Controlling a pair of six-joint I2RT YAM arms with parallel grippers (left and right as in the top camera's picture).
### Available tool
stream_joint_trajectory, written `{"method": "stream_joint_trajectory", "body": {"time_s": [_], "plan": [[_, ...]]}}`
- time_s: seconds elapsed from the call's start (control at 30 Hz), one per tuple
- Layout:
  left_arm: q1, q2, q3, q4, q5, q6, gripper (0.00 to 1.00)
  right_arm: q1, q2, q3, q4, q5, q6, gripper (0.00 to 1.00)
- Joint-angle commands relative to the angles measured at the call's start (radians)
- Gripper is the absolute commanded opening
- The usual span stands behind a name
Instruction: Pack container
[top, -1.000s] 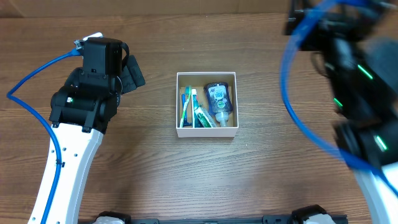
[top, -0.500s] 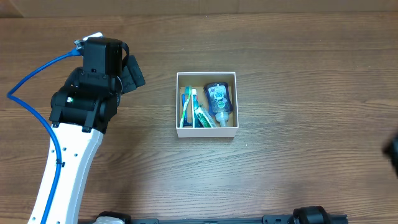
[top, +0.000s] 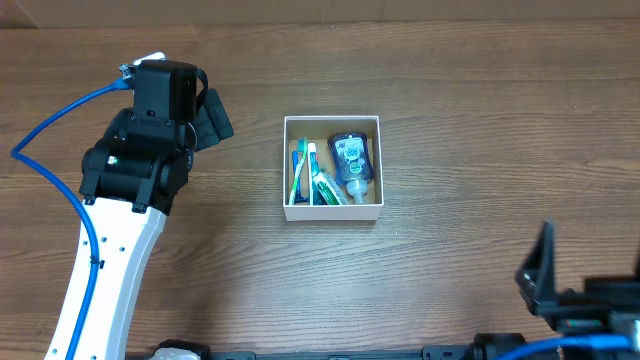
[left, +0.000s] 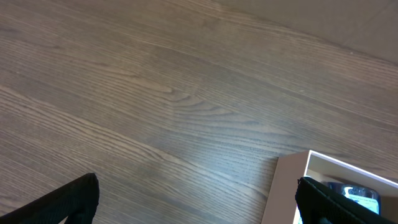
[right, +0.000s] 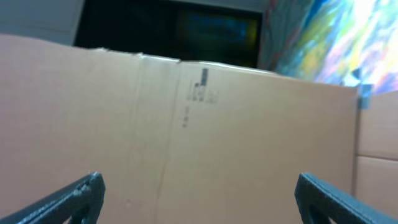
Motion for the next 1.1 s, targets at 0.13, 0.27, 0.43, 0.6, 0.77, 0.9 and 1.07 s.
{"method": "stream_joint_trajectory", "body": {"time_s": [0.13, 0.27, 0.43, 0.6, 0.77, 0.9, 1.07], "plan": [[0.004, 0.007, 0.011, 0.001, -0.01, 0.022, 1.0, -0.008, -0.041, -0.253, 0.158, -0.049, -0.006, 1.0], [0.004, 0.007, 0.011, 0.001, -0.01, 0.022, 1.0, -0.007, -0.046, -0.337, 0.217, -0.061, -0.006, 1.0], [0.004, 0.007, 0.011, 0.001, -0.01, 0.022, 1.0, -0.007, -0.08, -0.47, 0.32, -0.064, -0.006, 1.0], [0.004, 0.007, 0.011, 0.001, -0.01, 0.022, 1.0, -0.007, -0.08, -0.566, 0.386, -0.093, -0.006, 1.0], [0.004, 0.007, 0.011, 0.001, -0.01, 0.022, 1.0, -0.007, -0.08, -0.624, 0.385, -0.093, -0.006, 1.0], [0.004, 0.007, 0.011, 0.001, -0.01, 0.022, 1.0, -0.007, -0.08, -0.664, 0.374, -0.092, -0.007, 1.0], [0.004, 0.007, 0.011, 0.001, -0.01, 0.022, 1.0, -0.007, -0.08, -0.663, 0.293, -0.093, -0.034, 1.0]]}}
